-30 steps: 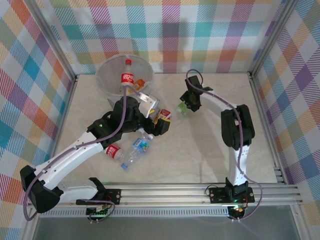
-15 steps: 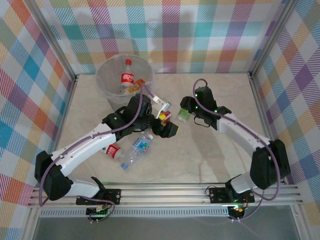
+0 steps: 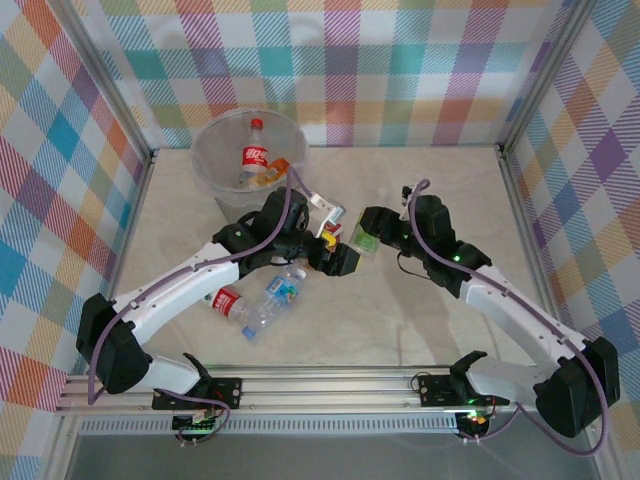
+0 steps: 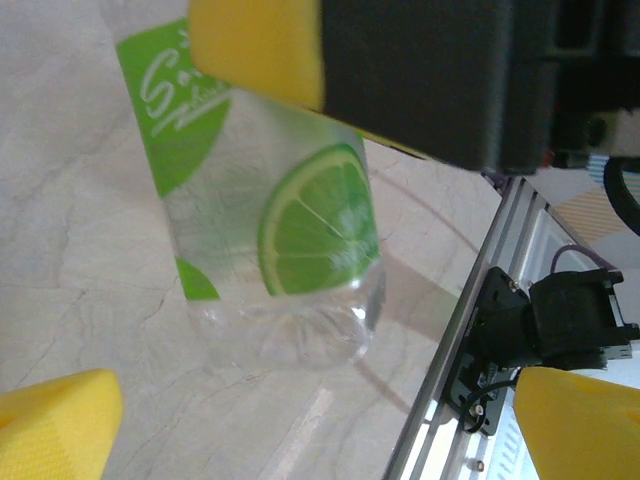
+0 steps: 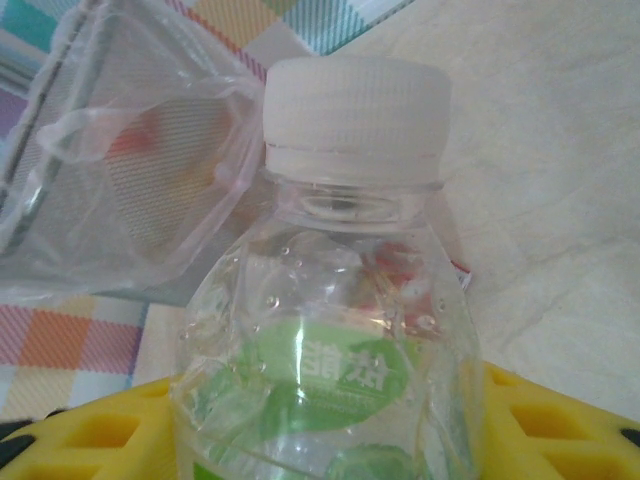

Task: Put the plastic bottles in the bin

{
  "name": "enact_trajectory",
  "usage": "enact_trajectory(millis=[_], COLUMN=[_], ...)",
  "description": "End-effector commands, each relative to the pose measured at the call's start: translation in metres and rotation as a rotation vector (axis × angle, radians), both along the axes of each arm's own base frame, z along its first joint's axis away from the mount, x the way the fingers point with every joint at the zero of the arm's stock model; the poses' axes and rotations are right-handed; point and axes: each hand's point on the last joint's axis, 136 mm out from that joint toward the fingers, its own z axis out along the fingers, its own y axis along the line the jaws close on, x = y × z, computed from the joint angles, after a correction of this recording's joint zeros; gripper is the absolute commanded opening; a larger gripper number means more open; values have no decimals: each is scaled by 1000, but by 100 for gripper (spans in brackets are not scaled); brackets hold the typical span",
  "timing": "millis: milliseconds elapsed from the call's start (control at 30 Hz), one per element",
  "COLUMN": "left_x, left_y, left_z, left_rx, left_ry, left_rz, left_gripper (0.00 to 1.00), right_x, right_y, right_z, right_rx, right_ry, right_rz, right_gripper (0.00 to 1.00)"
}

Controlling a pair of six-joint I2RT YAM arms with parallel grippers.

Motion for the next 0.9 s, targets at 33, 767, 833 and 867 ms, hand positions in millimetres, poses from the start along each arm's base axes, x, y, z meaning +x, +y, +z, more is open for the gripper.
enact_trajectory(millis=[33,767,833,867], left_x=[3,-5,-4,-5], left_y=[-7,-19,-18,-18], left_z=[13,13,13,13], left_rx=[-63,-112,-109,-108], left_ry=[19,85,82,81], left_rz=[-20,-91,-91,-92], left_gripper=[100,65,62,60], right_x=[-13,-36,-36,-37], right_y=[15,33,34,34], right_z=[26,31,31,30], right_rx=[122,213,212,210], right_ry=[-50,-75,-77,-75], right_rz=[76,170,171,173], right_gripper=[55,59,61,61])
